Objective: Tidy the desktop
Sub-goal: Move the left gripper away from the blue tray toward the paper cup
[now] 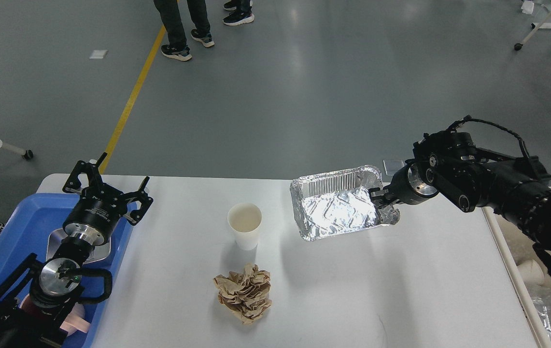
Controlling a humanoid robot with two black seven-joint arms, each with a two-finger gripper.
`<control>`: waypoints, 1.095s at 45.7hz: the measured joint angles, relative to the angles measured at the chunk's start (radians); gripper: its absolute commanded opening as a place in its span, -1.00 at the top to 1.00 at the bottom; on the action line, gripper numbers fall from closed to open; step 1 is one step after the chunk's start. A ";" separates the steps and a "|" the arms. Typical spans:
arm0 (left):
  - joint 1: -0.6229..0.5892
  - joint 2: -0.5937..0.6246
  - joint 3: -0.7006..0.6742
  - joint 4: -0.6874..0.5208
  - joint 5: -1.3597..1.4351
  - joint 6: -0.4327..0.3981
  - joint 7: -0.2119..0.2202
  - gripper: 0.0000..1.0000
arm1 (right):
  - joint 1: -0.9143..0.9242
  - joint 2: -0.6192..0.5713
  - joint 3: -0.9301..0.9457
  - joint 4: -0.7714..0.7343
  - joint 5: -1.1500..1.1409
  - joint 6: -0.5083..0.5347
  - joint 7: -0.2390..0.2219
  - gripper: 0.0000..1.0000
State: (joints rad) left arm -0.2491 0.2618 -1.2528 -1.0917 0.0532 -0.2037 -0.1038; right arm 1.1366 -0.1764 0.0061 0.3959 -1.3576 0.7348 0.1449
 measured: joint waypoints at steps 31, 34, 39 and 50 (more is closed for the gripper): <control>-0.051 0.064 0.187 -0.210 0.284 0.317 0.055 -0.90 | 0.002 -0.002 0.000 0.000 0.000 -0.009 -0.001 1.00; -0.054 0.148 0.255 -0.228 0.268 0.328 0.074 -0.91 | 0.005 -0.002 0.000 0.000 0.000 -0.009 -0.001 1.00; -0.059 0.300 0.338 -0.267 0.263 0.346 0.082 -0.91 | 0.008 -0.002 0.000 0.000 0.000 -0.011 -0.001 1.00; -0.123 0.610 0.565 -0.330 0.263 0.348 0.118 -0.92 | 0.010 -0.003 -0.001 0.000 -0.002 -0.015 -0.001 1.00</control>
State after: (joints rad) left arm -0.3725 0.8714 -0.6880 -1.4217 0.3162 0.1447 0.0144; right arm 1.1469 -0.1795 0.0047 0.3958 -1.3591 0.7203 0.1442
